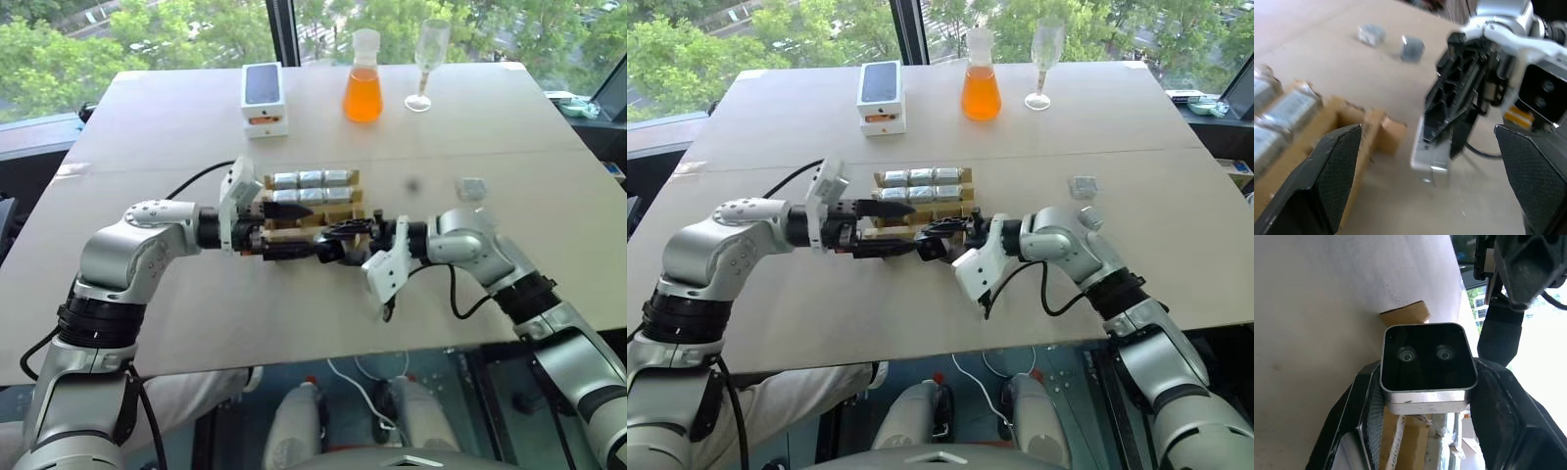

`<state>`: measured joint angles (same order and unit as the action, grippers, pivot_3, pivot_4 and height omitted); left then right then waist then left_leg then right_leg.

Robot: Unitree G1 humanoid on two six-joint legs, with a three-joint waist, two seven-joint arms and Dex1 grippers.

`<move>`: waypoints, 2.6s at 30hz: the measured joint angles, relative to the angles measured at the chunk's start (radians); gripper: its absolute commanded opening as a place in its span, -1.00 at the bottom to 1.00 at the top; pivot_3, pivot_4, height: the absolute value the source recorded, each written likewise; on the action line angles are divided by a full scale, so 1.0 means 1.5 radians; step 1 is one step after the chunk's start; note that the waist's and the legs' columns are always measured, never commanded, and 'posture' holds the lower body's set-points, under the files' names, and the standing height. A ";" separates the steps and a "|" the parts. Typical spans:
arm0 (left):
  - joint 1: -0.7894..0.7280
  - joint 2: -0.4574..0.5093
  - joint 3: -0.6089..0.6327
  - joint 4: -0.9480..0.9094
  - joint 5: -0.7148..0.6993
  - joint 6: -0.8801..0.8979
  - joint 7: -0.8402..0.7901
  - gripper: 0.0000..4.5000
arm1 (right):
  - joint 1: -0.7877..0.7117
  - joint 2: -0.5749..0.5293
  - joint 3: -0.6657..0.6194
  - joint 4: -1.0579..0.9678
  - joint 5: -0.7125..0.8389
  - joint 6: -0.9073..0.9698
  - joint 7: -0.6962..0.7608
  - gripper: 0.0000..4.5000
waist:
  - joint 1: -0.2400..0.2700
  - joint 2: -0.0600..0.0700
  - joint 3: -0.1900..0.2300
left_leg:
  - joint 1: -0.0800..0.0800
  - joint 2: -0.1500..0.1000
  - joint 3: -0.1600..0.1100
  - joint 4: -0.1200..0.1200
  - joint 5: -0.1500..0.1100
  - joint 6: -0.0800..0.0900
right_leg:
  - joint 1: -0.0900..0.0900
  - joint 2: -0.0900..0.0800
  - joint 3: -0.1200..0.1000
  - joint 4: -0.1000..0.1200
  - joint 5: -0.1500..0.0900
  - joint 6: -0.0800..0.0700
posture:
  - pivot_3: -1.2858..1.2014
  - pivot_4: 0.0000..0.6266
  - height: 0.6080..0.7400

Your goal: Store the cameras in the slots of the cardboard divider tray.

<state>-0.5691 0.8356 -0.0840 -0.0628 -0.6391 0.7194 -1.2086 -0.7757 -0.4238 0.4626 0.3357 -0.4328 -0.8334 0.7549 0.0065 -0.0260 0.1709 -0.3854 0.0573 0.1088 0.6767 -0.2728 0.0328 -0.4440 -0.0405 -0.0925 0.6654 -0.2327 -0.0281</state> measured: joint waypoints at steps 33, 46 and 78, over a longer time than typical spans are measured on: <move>-0.089 -0.003 -0.109 0.076 0.148 -0.020 -0.138 -0.68 | -0.048 0.020 0.052 0.049 -0.026 -0.045 -0.032 0.71 | -0.013 0.000 0.000 | 0.001 0.000 0.003 0.005 0.000 0.000 | -0.002 0.000 0.004 0.008 0.000 0.000 | 0.03 -0.52 1.00; -0.233 0.002 -0.103 0.344 0.253 -0.267 -0.232 -0.68 | 0.192 -0.058 -0.063 -0.166 0.331 0.267 0.060 0.91 | -0.003 -0.001 0.000 | 0.001 -0.001 0.003 0.006 0.000 0.001 | -0.002 -0.001 0.004 0.008 0.000 0.000 | 0.03 -0.52 1.00; -0.431 -0.108 -0.133 0.877 0.426 -0.734 -0.265 -0.68 | 0.629 -0.040 -0.243 -0.535 0.581 0.614 -0.033 0.91 | 0.003 -0.005 0.001 | -0.001 -0.001 0.001 0.007 -0.003 0.004 | -0.002 0.002 0.001 0.007 -0.002 0.003 | 0.03 -0.52 1.00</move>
<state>-1.2156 0.6737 -0.2831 1.2533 0.0000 -0.3814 -1.6057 0.1680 -0.4834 0.0987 -0.4664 0.4393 0.0876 0.7056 0.0110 -0.0331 0.1718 -0.3865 0.0559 0.1097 0.6865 -0.2767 0.0392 -0.4472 -0.0380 -0.0906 0.6760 -0.2356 -0.0237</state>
